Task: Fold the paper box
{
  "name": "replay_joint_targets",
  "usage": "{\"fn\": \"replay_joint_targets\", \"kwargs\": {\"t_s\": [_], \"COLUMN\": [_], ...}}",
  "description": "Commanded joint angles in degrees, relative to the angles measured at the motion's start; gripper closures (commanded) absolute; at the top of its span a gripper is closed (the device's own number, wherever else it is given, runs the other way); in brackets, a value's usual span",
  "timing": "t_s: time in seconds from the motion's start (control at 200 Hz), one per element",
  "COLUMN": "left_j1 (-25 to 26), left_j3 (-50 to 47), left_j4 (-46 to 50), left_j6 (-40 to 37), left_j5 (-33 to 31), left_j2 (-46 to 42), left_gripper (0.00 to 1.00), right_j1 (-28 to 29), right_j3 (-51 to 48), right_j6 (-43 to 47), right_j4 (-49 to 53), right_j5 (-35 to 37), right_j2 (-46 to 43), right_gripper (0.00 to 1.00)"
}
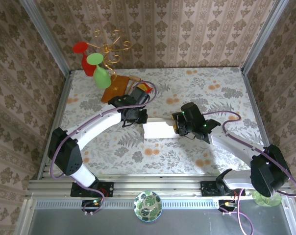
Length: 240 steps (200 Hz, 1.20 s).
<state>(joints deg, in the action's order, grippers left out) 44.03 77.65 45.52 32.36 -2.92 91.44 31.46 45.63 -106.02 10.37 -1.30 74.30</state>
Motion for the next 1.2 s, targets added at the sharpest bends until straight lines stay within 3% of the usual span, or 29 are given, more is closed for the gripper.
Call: {"fn": "replay_joint_targets", "kwargs": {"t_s": [0.0, 0.265, 0.555, 0.895, 0.97, 1.195], "left_j1": [0.39, 0.09, 0.17, 0.07, 0.01, 0.0], "left_j3": [-0.73, -1.14, -2.25, -4.18, -3.71, -1.38], "left_j4": [1.23, -1.13, -1.57, -1.29, -1.39, -0.15], "left_j6": [-1.24, -1.23, -0.54, 0.34, 0.07, -0.52], "left_j5": [-1.84, -1.57, -1.61, -4.51, -4.73, -5.09], "left_j2": [1.07, 2.66, 2.2, -0.52, -1.33, -1.4], "left_gripper": [0.78, 0.84, 1.0, 1.0, 0.89, 0.79], "right_j1": [0.27, 0.27, 0.27, 0.27, 0.28, 0.29], "right_j3": [-0.45, -0.44, -0.84, -0.64, -0.63, -0.36], "right_j6": [0.89, 0.99, 1.1, 1.38, 1.43, 1.6], "right_j4": [2.72, 2.89, 3.01, 3.56, 3.73, 3.69], "right_j5": [2.45, 2.45, 2.66, 2.79, 2.79, 2.8], "right_j2": [1.28, 1.11, 0.6, 0.49, 0.39, 0.56], "right_gripper": [0.54, 0.54, 0.54, 0.55, 0.55, 0.55]}}
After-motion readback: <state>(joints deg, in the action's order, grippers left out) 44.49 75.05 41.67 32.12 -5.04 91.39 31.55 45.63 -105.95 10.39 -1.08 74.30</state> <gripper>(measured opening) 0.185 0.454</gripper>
